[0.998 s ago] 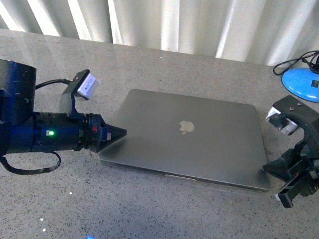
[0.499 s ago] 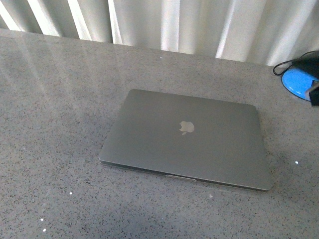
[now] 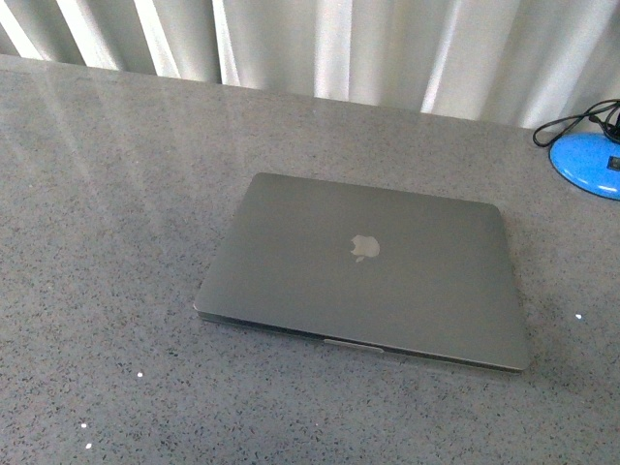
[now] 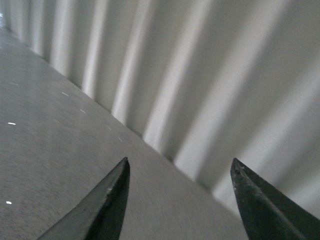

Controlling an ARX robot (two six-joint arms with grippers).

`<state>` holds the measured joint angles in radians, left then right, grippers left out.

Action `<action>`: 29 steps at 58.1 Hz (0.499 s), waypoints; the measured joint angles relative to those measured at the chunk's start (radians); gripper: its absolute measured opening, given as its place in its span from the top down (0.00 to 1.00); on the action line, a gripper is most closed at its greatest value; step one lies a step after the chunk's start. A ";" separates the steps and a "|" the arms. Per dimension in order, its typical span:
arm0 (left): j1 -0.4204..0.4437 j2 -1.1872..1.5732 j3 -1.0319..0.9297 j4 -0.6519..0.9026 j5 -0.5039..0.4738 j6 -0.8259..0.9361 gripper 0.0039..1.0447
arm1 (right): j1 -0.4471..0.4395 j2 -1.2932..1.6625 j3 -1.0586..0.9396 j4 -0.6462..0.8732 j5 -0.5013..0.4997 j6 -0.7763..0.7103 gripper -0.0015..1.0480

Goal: Close laptop

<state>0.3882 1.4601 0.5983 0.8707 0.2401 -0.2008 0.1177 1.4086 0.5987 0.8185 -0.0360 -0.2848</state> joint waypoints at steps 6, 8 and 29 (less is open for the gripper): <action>-0.068 -0.113 -0.143 0.010 0.071 0.139 0.77 | -0.002 -0.072 -0.122 0.035 0.129 0.185 0.73; -0.091 -0.154 -0.188 0.016 0.050 0.157 0.85 | -0.010 -0.106 -0.166 0.045 0.127 0.215 0.82; -0.229 -0.426 -0.426 -0.019 -0.087 0.192 0.97 | -0.101 -0.349 -0.405 0.039 0.038 0.266 0.99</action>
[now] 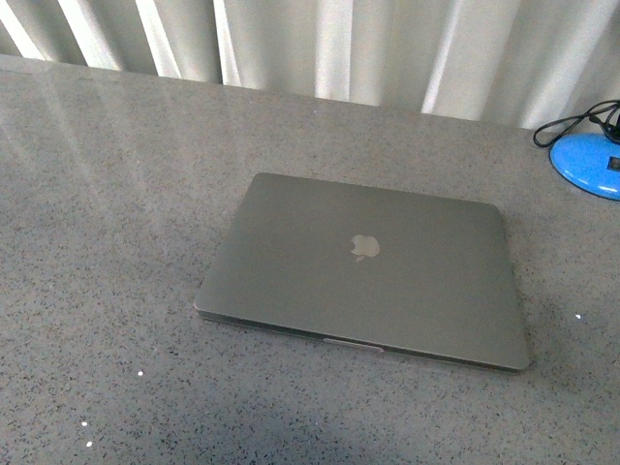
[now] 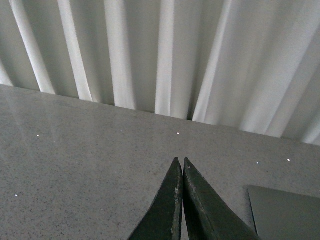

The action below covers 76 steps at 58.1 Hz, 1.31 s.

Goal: Close laptop

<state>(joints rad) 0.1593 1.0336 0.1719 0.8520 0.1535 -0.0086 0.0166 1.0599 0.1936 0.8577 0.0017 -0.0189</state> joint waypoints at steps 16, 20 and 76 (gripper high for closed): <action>-0.061 -0.189 -0.087 -0.104 -0.062 0.001 0.97 | -0.016 -0.178 -0.095 -0.087 -0.003 0.002 0.99; -0.098 -0.232 -0.108 -0.128 -0.120 0.000 0.97 | -0.016 -0.229 -0.113 -0.120 -0.003 0.002 0.99; -0.159 -0.778 -0.153 -0.592 -0.154 0.001 0.97 | -0.016 -0.781 -0.169 -0.576 -0.003 0.008 0.99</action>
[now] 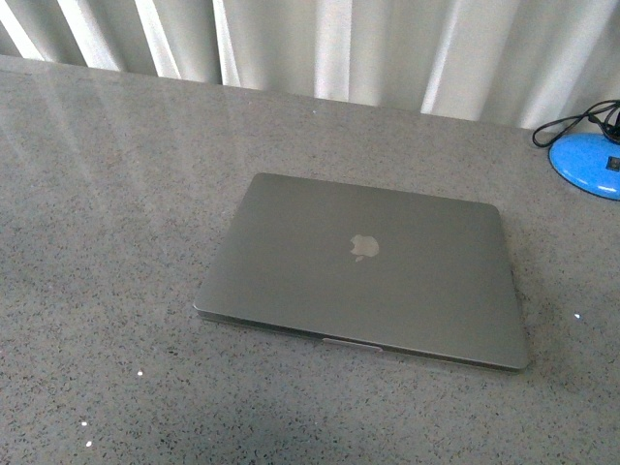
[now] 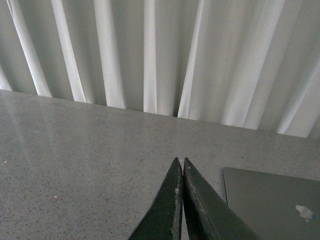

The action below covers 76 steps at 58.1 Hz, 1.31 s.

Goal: Close laptop

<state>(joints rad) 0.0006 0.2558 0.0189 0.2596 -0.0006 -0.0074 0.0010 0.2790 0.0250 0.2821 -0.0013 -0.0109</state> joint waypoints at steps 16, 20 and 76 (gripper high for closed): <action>0.000 -0.072 0.000 -0.072 0.000 0.000 0.97 | 0.000 -0.080 0.000 -0.079 0.000 0.000 0.99; 0.000 -0.099 0.000 -0.100 0.000 0.000 0.97 | 0.000 -0.094 0.000 -0.093 0.000 0.000 0.99; 0.000 -0.252 0.000 -0.259 0.000 0.000 0.08 | 0.000 -0.275 0.000 -0.280 0.000 0.001 0.09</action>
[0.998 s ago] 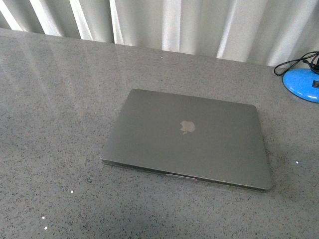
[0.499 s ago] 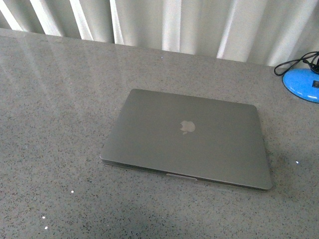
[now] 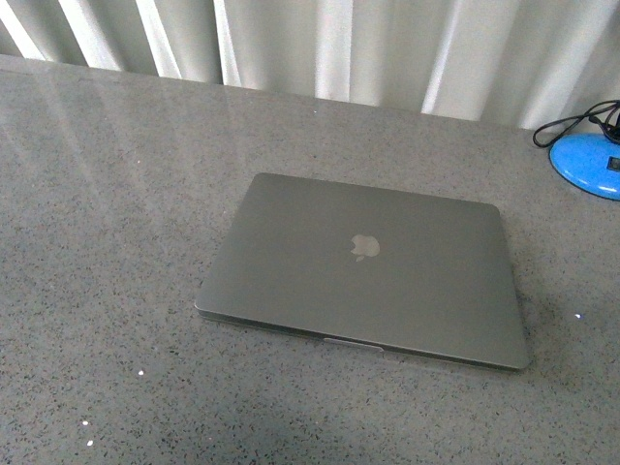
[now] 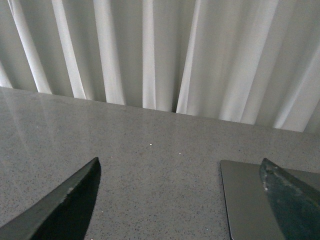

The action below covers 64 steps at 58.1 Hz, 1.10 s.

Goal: Close laptop

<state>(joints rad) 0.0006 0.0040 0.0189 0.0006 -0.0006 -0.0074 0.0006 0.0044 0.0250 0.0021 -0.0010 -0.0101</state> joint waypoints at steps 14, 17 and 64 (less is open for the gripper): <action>0.000 0.000 0.000 0.000 0.000 0.002 0.06 | 0.000 0.000 0.000 0.000 0.000 0.001 0.10; 0.000 0.000 0.000 0.000 0.000 0.002 0.06 | 0.000 0.000 0.000 0.000 0.000 0.001 0.10; 0.000 0.000 0.000 0.000 0.000 0.002 0.06 | 0.000 0.000 0.000 0.000 0.000 0.001 0.10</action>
<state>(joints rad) 0.0006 0.0040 0.0189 0.0006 -0.0006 -0.0051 0.0006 0.0044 0.0250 0.0021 -0.0010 -0.0093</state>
